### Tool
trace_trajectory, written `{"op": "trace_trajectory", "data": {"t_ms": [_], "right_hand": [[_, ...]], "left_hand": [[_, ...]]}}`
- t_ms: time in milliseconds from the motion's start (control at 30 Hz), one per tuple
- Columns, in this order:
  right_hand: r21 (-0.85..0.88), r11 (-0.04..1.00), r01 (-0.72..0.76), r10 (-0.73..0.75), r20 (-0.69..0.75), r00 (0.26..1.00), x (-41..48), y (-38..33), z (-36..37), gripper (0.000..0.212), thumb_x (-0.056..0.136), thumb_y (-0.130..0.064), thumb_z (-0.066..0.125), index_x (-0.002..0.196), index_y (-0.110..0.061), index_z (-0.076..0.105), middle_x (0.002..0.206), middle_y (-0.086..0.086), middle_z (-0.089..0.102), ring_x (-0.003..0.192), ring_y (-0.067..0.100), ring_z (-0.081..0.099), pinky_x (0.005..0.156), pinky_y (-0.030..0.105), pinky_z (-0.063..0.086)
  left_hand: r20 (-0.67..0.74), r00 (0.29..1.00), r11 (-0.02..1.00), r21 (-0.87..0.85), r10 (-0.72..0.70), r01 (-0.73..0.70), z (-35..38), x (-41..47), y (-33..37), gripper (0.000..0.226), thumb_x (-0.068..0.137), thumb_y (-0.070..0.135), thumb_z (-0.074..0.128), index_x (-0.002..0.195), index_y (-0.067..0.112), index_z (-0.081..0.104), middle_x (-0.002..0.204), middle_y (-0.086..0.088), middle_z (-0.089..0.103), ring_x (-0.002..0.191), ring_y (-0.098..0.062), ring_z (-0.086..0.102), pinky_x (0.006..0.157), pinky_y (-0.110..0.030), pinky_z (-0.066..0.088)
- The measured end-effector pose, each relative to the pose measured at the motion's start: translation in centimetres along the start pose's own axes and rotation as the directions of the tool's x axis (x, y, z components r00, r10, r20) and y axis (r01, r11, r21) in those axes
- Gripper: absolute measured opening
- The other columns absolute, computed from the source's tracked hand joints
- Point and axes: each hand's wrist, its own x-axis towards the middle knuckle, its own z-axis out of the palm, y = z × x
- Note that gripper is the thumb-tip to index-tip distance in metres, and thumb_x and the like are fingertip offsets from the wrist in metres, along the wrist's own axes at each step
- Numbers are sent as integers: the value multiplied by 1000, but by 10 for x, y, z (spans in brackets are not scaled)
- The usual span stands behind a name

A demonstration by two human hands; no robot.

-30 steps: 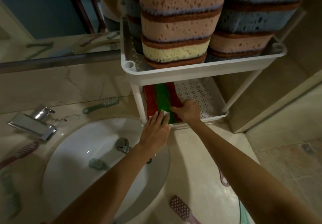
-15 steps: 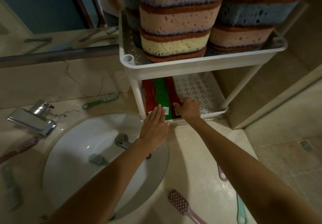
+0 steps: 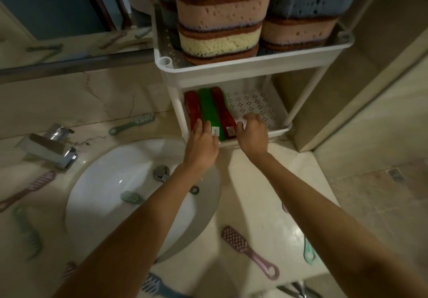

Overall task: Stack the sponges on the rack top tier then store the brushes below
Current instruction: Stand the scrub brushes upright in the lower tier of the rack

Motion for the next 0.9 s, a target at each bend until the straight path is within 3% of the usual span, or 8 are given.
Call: {"op": "trace_trajectory", "data": {"t_ms": [100, 200, 333, 467, 567, 700, 833, 900], "right_hand": [[95, 995, -17, 17, -6, 1000, -33, 3, -19, 24, 88, -13, 52, 109, -2, 58, 116, 18, 57, 104, 31, 55, 83, 32, 41], [35, 999, -30, 22, 210, 978, -87, 14, -25, 25, 85, -17, 57, 106, -3, 58, 110, 18, 62, 101, 33, 58, 82, 34, 44], [-47, 997, -65, 78, 393, 916, -176, 41, -12, 35, 86, -31, 57, 107, -3, 56, 105, 19, 63, 97, 35, 60, 78, 38, 46], [-225, 974, -15, 135, 530, 837, -231, 70, 1, 43, 88, -33, 55, 116, -2, 46, 116, 16, 50, 101, 35, 57, 76, 39, 46], [-339, 941, 11, 175, 513, 840, -243, 81, 6, 27, 94, -15, 44, 118, -4, 40, 118, 15, 47, 102, 32, 57, 77, 38, 46], [-333, 942, 38, 143, 503, 852, -241, 87, 10, 30, 94, -17, 45, 123, -10, 47, 116, 13, 47, 100, 30, 57, 80, 37, 47], [-277, 960, 29, 115, 490, 864, -235, 88, 10, 25, 94, -19, 46, 114, -6, 53, 109, 14, 56, 96, 32, 59, 73, 34, 44], [-200, 980, 8, 94, 495, 864, -233, 90, 10, 18, 93, -12, 46, 107, -3, 54, 107, 17, 61, 92, 32, 60, 70, 32, 42]], "left_hand": [[-72, 997, 996, -79, 26, -32, -10, -17, 6, 37, 97, 19, 36, 130, 6, 46, 132, -16, 50, 119, -30, 48, 94, -36, 40], [-105, 994, 988, -147, 35, -50, -9, -46, 6, 29, 95, 18, 39, 116, 7, 57, 114, -16, 61, 106, -31, 55, 80, -34, 41], [26, 998, 985, -163, -60, 64, 16, -93, -16, 27, 95, 16, 40, 109, 4, 59, 111, -19, 63, 106, -35, 56, 86, -39, 44], [157, 969, 973, -101, -192, 209, 43, -139, -42, 27, 96, 17, 36, 95, 2, 58, 111, -23, 61, 104, -38, 54, 84, -37, 42], [247, 938, 964, -43, -244, 262, 58, -158, -55, 27, 94, 13, 35, 91, -1, 58, 109, -25, 62, 101, -35, 56, 82, -35, 42], [320, 895, 909, -173, -311, 378, 69, -163, -66, 27, 88, 10, 40, 98, -1, 62, 104, -21, 66, 95, -34, 61, 84, -39, 51], [363, 869, 834, -314, -337, 455, 75, -162, -65, 24, 89, 14, 43, 97, 3, 63, 102, -21, 68, 89, -34, 67, 61, -25, 48], [379, 861, 809, -350, -338, 472, 77, -161, -62, 28, 90, 19, 47, 111, 4, 58, 109, -19, 66, 93, -33, 66, 62, -25, 50]]}}
